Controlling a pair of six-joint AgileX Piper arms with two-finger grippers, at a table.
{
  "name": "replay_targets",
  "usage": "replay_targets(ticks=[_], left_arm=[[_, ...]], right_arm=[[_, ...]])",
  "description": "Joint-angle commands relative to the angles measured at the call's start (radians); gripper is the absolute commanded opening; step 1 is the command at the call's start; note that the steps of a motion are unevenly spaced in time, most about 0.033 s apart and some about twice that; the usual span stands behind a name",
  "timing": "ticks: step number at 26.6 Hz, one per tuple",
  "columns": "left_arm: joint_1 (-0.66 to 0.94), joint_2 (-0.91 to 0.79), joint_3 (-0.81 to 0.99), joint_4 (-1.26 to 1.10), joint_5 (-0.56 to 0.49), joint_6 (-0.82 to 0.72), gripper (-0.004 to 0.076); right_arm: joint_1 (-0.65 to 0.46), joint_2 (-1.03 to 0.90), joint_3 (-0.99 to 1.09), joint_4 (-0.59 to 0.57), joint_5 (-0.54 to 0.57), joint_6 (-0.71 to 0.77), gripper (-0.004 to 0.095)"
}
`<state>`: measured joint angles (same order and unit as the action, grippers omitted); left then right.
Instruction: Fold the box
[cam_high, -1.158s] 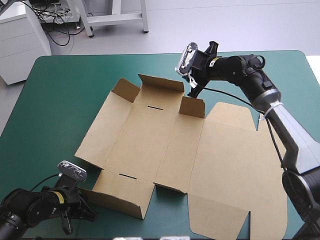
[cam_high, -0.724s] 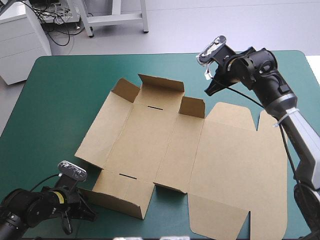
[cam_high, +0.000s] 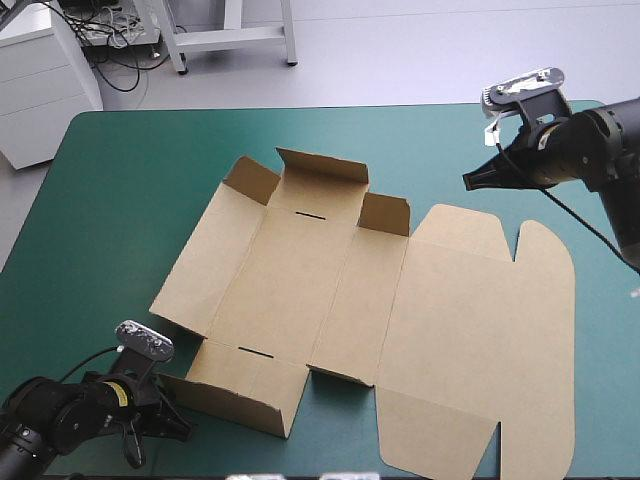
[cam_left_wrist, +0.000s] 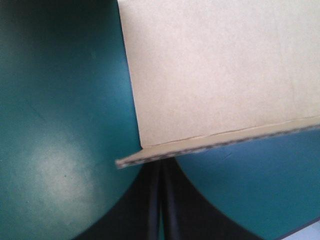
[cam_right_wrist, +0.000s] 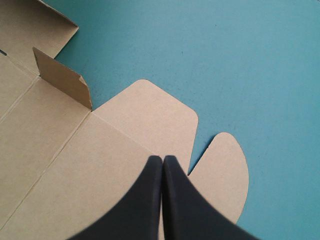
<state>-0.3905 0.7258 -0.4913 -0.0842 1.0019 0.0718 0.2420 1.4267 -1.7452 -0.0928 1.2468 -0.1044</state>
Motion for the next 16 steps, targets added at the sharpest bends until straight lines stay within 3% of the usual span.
replay_targets(ticks=[1, 6, 11, 16], left_arm=[[-0.001, -0.002, -0.029, -0.005, -0.038, 0.0, -0.0032], [-0.001, -0.002, -0.029, -0.011, -0.066, 0.0, -0.0032], [-0.001, -0.002, -0.029, -0.009, -0.054, 0.0, -0.0032], [-0.001, -0.002, -0.079, -0.009, 0.103, 0.0, -0.0032]], right_arm=[[-0.008, -0.119, 0.066, -0.008, -0.011, 0.024, -0.0022], [-0.008, -0.35, 0.426, 0.003, -0.146, 0.06, -0.0022], [-0.008, -0.525, 0.644, 0.03, -0.216, 0.072, -0.0022], [-0.008, -0.65, 0.777, 0.045, -0.218, 0.072, -0.0022]])
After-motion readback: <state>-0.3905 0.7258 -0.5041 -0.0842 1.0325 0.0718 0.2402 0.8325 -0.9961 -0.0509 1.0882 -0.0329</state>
